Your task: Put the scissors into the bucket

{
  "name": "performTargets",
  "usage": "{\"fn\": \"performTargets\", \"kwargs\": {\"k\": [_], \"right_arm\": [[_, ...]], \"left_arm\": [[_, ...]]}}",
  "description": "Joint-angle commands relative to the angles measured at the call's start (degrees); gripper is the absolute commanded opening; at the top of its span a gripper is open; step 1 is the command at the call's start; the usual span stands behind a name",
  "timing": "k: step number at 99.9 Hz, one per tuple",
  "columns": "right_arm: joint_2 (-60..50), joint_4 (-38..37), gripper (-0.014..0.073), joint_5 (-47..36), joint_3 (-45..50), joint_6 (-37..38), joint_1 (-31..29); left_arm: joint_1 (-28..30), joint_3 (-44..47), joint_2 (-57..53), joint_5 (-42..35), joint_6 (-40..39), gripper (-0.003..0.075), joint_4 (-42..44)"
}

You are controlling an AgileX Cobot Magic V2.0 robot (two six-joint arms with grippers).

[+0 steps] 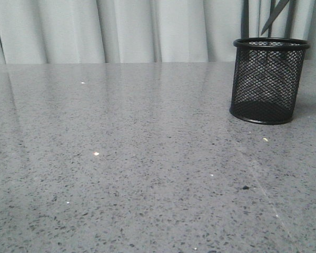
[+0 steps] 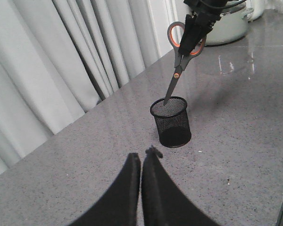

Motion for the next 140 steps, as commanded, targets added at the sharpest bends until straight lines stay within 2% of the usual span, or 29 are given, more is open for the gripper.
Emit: {"fn": "performTargets", "kwargs": {"k": [1, 37, 46, 55, 78, 85, 89, 109, 116, 131, 140], "right_arm": [[0.28, 0.09, -0.0055, 1.81, -1.17, 0.23, -0.22], [10.05, 2.3, -0.0055, -2.52, -1.17, 0.23, -0.14], [11.17, 2.4, -0.0031, -2.52, -1.17, 0.23, -0.1], [11.67, 2.52, 0.0059, -2.67, -1.17, 0.23, -0.1], [11.67, 2.62, 0.0466, -5.45, -1.94, 0.23, -0.1], [11.67, 2.62, 0.053, -6.05, -3.16, 0.23, -0.1], [11.67, 2.62, 0.0537, -6.14, -4.1, 0.23, -0.1], [11.18, 2.94, 0.0503, -4.32, -12.93, 0.23, -0.1], [9.83, 3.64, 0.0374, -4.32, -14.68, 0.23, -0.1], [4.75, 2.15, -0.0062, -2.9, -14.98, 0.23, -0.1], [0.67, 0.51, -0.0048, -2.26, -13.33, 0.13, -0.1]], "left_arm": [[-0.3, -0.09, 0.45, -6.64, -0.94, -0.002, -1.63], [-0.3, 0.45, 0.45, -9.18, -0.94, -0.002, -3.18], [-0.3, 0.45, 0.45, -9.18, -0.94, -0.002, -4.1], [-0.3, 0.45, 0.45, -9.18, -0.94, -0.002, -5.1], [-0.3, 0.45, 0.45, -9.18, -0.94, -0.002, -5.65], [-0.3, 0.45, 0.45, -9.18, -0.94, -0.002, -5.65], [-0.3, 0.45, 0.45, -9.18, -0.94, -0.002, -5.65], [-0.3, 0.68, 0.45, -12.5, -1.05, -0.002, -5.05], [-0.3, 1.76, 0.45, -17.73, -1.28, -0.002, -3.71], [-0.3, 5.85, 0.45, -27.62, -1.28, -0.002, -2.37], [-0.3, 8.61, 0.45, -30.98, -1.28, -0.002, -2.37]]}}
